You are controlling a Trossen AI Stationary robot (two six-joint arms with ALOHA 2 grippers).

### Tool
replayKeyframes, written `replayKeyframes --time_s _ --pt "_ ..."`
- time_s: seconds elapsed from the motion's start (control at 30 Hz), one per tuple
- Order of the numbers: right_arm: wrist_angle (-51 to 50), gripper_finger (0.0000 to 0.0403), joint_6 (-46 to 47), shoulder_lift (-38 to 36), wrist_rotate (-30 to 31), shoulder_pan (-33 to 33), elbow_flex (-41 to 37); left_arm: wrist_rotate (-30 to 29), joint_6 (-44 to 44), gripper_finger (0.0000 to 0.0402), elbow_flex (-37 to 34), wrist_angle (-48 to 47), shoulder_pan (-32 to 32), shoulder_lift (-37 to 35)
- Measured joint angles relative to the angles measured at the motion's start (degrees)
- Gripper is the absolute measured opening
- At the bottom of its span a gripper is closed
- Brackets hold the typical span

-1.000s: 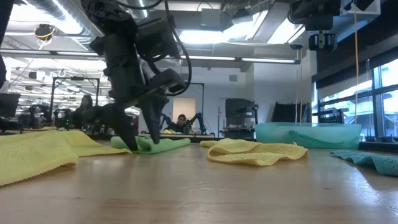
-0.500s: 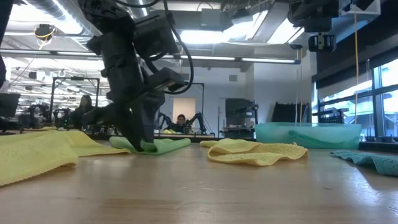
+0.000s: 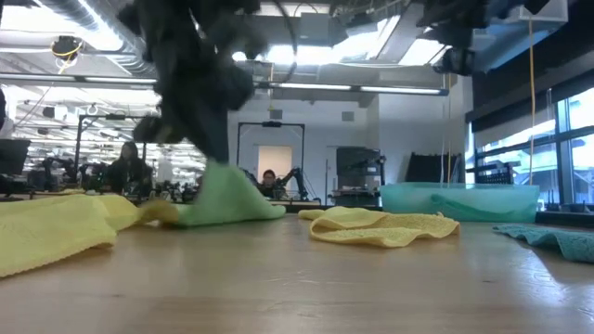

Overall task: Fold microfiber towels
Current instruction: Move the green microfiber cloth to the middle right of the table

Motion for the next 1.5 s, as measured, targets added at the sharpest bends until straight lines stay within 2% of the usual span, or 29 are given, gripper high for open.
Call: replayKeyframes --time_s 0.13,0.3,0.47,0.63,0.9,1.0,1.23,1.5 --pt "4.5 0.0076 -4.8 4.8 0.4 1.1 0.0 0.3 5.7 0.0 4.3 -6.8 -2.7 -2.6" --pt "11.9 0.0076 -8.8 14.6 0.4 4.6 0.0 0.8 11.8 0.0 9.8 -14.7 -7.4 -3.5" --pt "24.3 0.0076 -15.6 25.8 -0.4 8.3 0.5 1.6 15.8 0.0 12.5 -15.8 -12.4 -3.5" --pt "26.3 0.0084 -21.2 38.2 0.9 9.9 7.5 1.4 11.2 0.0 12.5 -16.2 -16.8 -3.4" --pt "25.2 0.0174 -28.0 55.5 0.4 13.0 24.7 -1.1 3.0 0.0 12.5 -16.2 -22.4 -3.4" --pt "22.3 0.0192 -31.1 60.9 0.7 14.3 30.8 -2.6 0.5 0.0 12.5 -16.3 -24.1 -3.4" --pt "18.6 0.0184 -36.8 70.6 2.3 16.5 38.8 -5.3 -3.3 0.0 12.5 -16.5 -26.7 -3.4" --pt "19.1 0.0182 -40.7 75.8 4.0 16.3 41.3 -6.5 -4.0 0.0 12.5 -17.5 -28.1 -3.4"
